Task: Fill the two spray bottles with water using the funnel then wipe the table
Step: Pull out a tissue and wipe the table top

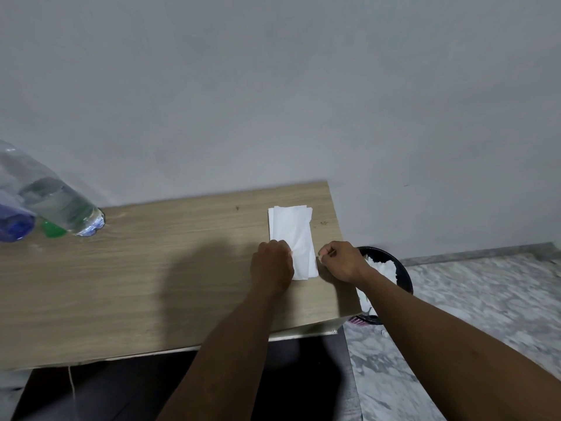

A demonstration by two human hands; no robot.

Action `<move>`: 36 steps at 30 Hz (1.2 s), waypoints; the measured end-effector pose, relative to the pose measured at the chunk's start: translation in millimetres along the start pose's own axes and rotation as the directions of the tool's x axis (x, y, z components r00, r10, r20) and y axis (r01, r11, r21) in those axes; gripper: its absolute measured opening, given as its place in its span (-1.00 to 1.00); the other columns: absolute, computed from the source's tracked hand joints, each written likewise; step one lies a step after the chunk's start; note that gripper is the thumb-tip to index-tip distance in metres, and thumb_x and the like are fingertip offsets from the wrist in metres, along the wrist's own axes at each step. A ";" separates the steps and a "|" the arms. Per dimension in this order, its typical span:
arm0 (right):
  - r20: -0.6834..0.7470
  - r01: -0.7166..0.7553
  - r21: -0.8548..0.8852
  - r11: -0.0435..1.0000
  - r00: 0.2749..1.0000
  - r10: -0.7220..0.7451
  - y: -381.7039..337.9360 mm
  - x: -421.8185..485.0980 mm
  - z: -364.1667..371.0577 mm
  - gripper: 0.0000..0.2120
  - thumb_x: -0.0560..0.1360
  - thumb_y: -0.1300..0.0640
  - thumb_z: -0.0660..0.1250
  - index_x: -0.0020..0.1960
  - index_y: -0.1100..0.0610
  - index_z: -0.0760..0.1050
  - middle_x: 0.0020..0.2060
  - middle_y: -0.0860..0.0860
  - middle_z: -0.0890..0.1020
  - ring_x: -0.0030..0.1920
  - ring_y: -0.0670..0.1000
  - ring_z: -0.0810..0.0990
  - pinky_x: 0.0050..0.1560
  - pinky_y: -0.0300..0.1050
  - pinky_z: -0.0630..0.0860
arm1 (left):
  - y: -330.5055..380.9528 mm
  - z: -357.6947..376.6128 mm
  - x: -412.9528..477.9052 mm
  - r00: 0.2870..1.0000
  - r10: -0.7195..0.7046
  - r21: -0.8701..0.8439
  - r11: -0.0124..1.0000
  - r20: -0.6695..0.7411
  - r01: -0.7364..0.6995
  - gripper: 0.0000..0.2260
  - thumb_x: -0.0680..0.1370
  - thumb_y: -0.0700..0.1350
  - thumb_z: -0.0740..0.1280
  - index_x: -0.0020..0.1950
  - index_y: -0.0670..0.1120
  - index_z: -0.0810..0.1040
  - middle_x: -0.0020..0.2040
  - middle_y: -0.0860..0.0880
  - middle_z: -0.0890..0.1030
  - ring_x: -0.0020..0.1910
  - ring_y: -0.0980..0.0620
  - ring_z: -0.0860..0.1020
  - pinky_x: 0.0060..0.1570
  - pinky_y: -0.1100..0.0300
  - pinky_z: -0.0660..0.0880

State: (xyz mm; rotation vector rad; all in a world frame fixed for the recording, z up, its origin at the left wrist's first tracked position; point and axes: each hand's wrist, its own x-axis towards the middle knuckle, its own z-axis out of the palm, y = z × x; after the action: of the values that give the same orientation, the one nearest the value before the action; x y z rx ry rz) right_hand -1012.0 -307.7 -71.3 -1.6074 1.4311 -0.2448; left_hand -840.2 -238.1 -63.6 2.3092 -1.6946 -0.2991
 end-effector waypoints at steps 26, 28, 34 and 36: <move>0.040 0.114 -0.234 0.965 0.993 -0.108 -12.2 -9.4 26.6 -0.72 0.51 0.08 0.34 0.22 -0.02 0.52 0.18 0.10 0.48 0.09 0.11 0.54 0.20 -0.06 0.49 | -24.3 -26.1 -4.4 0.989 -0.076 -0.358 0.933 -0.124 0.027 -0.80 0.50 -0.27 0.34 0.08 -0.06 0.57 -0.08 -0.03 0.62 -0.08 -0.02 0.56 -0.05 0.12 0.48; 0.053 0.107 -0.222 0.969 0.994 -0.098 -12.3 -10.5 27.2 -0.67 0.47 0.03 0.36 0.23 -0.02 0.52 0.19 0.11 0.49 0.08 0.10 0.54 0.19 -0.06 0.49 | -22.1 -31.5 -4.0 0.983 -0.126 -0.431 0.900 -0.130 0.058 -0.77 0.44 -0.31 0.36 0.03 -0.06 0.60 -0.18 0.02 0.60 -0.15 0.02 0.56 -0.10 0.17 0.50; 0.102 0.088 -0.184 0.979 0.992 -0.070 -9.9 -11.9 31.4 -0.20 0.04 -0.42 0.45 0.20 -0.14 0.44 0.18 0.02 0.50 0.12 0.07 0.54 0.18 0.03 0.60 | -8.0 -46.2 2.8 0.953 -0.300 -0.645 0.737 -0.047 0.200 -0.83 0.42 -0.26 0.40 -0.04 -0.05 0.64 -0.27 0.02 0.63 -0.22 0.04 0.60 -0.18 0.27 0.49; 0.063 0.082 -0.197 0.977 0.996 -0.070 -14.8 -17.8 31.7 -0.16 0.02 -0.47 0.49 0.20 -0.15 0.41 0.16 -0.02 0.45 0.14 0.05 0.49 0.18 0.03 0.58 | -3.6 -49.5 3.7 0.945 -0.328 -0.695 0.679 -0.002 0.234 -0.85 0.43 -0.25 0.42 -0.05 -0.06 0.64 -0.30 0.03 0.62 -0.28 0.07 0.59 -0.21 0.25 0.53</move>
State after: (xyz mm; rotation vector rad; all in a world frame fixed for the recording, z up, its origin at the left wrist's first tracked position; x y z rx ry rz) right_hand -985.9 -278.4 -70.2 -1.8198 1.3884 -0.1021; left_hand -820.2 -236.2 -18.0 1.9291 -0.9085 -0.6960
